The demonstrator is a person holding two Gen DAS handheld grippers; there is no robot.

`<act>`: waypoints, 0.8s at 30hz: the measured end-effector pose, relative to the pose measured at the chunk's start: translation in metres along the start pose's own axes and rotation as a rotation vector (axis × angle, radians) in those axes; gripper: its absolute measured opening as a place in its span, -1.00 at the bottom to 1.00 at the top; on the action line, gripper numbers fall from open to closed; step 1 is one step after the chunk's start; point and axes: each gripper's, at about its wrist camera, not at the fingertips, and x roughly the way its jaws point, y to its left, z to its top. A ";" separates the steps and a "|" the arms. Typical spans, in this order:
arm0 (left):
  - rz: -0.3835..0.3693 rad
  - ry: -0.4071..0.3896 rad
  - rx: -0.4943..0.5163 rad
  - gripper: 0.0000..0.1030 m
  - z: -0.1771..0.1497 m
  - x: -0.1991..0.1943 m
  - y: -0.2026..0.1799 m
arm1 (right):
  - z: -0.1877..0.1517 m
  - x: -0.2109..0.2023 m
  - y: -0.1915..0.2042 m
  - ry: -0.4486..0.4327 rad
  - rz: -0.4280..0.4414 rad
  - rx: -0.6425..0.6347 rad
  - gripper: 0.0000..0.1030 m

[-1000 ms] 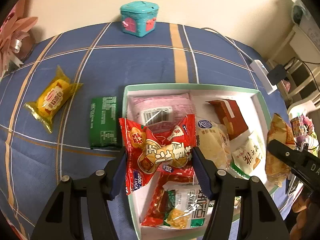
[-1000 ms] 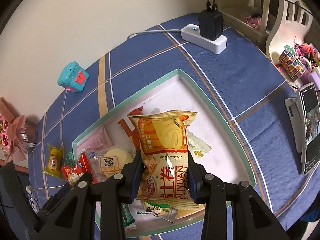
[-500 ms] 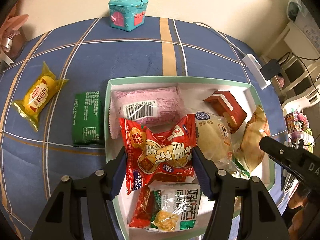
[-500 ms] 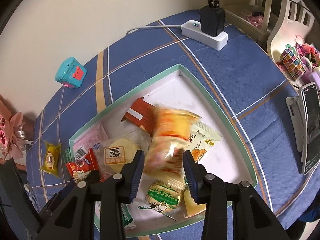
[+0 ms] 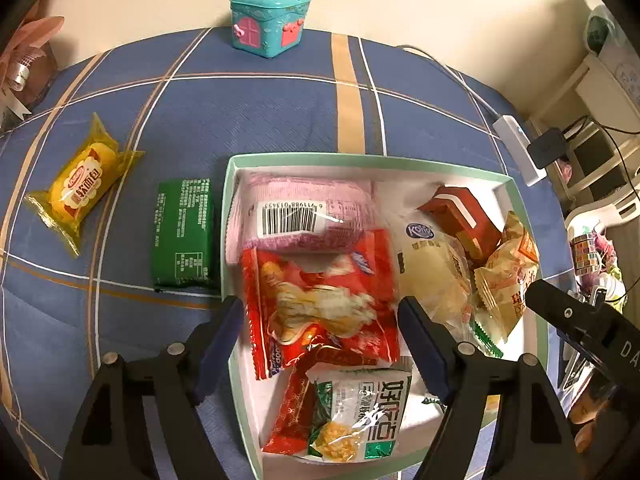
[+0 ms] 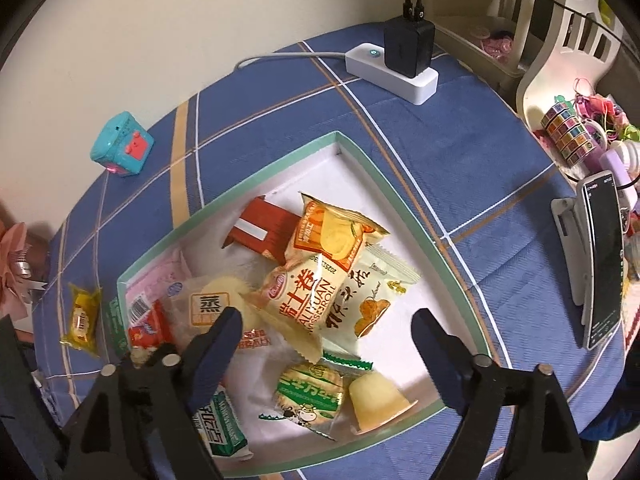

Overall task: Organize snacks
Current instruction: 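Open both tools to drop red packet and roll pack into tray, then move left tool to yellow wrapped cake while right tool moves to green biscuit pack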

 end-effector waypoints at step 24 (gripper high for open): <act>0.164 -0.113 -0.066 0.99 0.013 -0.036 0.033 | -0.001 0.001 0.011 -0.019 -0.059 -0.067 1.00</act>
